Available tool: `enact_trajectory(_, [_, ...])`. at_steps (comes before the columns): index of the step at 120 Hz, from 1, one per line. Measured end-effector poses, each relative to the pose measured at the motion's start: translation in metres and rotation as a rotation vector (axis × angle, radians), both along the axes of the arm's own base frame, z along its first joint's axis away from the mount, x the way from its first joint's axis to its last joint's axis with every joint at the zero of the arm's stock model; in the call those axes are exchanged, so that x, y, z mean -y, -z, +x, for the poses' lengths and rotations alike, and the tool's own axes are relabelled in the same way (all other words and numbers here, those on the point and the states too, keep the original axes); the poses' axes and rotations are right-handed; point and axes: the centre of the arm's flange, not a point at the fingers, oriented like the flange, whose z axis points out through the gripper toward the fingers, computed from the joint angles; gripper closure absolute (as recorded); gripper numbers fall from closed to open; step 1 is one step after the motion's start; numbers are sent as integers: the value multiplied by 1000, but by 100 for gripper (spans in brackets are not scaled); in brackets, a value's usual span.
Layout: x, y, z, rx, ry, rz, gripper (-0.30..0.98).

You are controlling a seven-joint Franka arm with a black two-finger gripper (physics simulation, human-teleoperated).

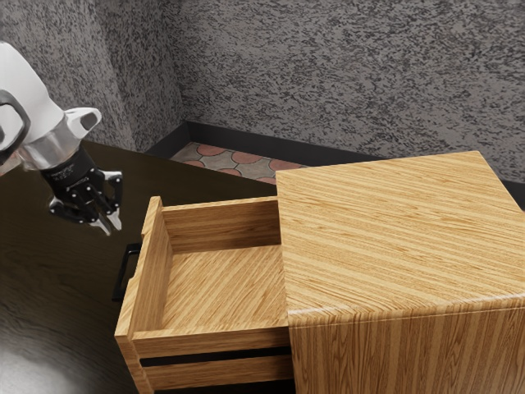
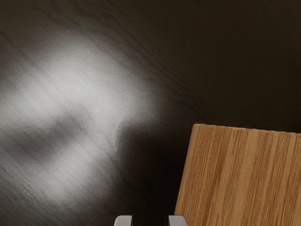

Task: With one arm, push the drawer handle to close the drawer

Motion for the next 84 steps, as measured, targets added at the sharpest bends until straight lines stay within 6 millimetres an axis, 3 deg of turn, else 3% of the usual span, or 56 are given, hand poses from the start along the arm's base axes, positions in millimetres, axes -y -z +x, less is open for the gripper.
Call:
enact_trajectory(8, [2,14,8,15,-34,-39,72])
enact_trajectory(28, [8,22,8,73,-85,-93,76])
enact_trajectory(42, [25,28,-11,104,-82,-113,77])
enact_trajectory(55, [27,30,-25,129,-95,-129,78])
enact_trajectory(84, [34,31,-25,139,-90,-137,78])
